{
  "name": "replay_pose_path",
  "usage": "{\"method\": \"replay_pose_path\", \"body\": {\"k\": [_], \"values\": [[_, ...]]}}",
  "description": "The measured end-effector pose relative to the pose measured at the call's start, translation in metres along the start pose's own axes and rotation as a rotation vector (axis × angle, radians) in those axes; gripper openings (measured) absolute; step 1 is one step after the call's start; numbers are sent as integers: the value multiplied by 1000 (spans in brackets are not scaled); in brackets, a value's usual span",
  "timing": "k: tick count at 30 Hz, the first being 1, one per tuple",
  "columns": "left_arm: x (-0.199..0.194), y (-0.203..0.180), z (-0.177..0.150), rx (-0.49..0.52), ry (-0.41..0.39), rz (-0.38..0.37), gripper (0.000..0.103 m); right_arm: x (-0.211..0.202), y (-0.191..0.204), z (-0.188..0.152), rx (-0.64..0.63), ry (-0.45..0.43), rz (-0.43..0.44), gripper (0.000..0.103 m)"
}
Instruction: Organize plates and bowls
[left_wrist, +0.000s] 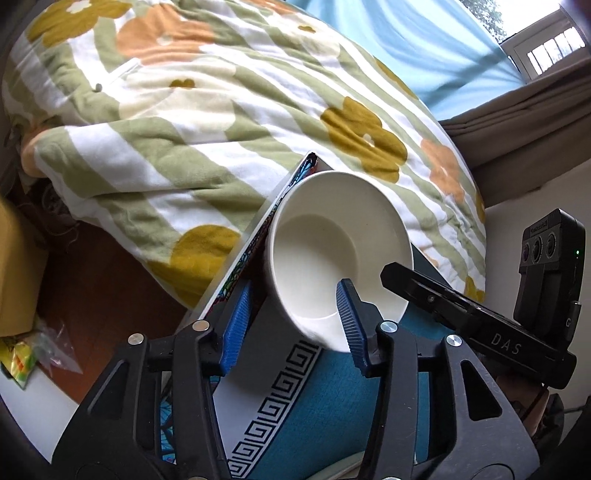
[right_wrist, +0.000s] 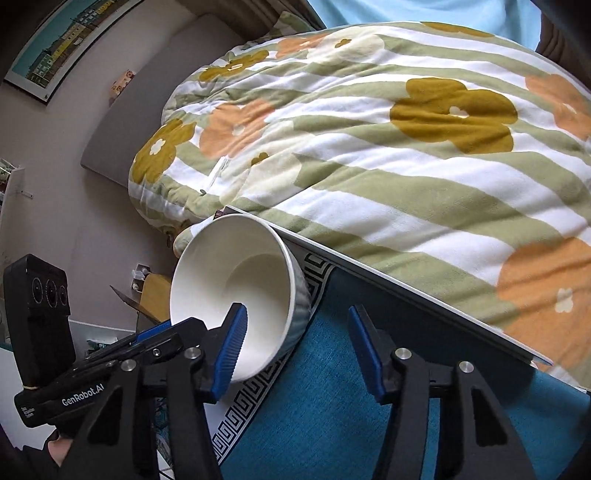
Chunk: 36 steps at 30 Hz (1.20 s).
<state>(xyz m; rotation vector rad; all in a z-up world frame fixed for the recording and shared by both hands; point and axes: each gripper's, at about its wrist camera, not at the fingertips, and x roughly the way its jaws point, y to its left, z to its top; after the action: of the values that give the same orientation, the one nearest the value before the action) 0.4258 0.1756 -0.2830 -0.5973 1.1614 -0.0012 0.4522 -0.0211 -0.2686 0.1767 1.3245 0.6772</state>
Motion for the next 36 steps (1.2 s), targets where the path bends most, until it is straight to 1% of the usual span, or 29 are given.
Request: {"method": "replay_pose_path", "body": {"k": [2,3,5,6,7,9,14,18,22,25,28,32,36], "values": [[2,1,2,12,-4,8,30,4,0,1,4,4,8,37],[4,0,2,18,-8,26,26,7,0,2,5,8,9,30],[5,2,2,26,-15,44,21,11,2,2,0,5,1,26],[5,3,2,27,-18,51,17,12,3,2,-4,5,2,19],[6,4,3,26,-19,50,16,12,3,2,-5,1,5,16],[6,6,3,24,-20,44,16,12,5,2,-16,-4,-8,16],[3,-1,1,65,-29,78,16,10,4,0,-6,-18,-9,16],[-11,-14,-3,96,-57,74,16,-5,5,-7,3,-46,-1,16],[-33,-39,-13,148,-85,79,16,-35,10,-20,-1,-88,-8,16],[-52,-64,-28,195,-111,75,16,-68,8,-34,11,-140,0,16],[-71,-92,-47,235,-129,52,16,-107,6,-53,15,-192,-12,16],[-94,-135,-86,292,-145,26,16,-158,-4,-88,38,-242,-44,16],[-108,-180,-133,349,-144,-8,16,-209,-21,-133,57,-282,-89,16]]}}
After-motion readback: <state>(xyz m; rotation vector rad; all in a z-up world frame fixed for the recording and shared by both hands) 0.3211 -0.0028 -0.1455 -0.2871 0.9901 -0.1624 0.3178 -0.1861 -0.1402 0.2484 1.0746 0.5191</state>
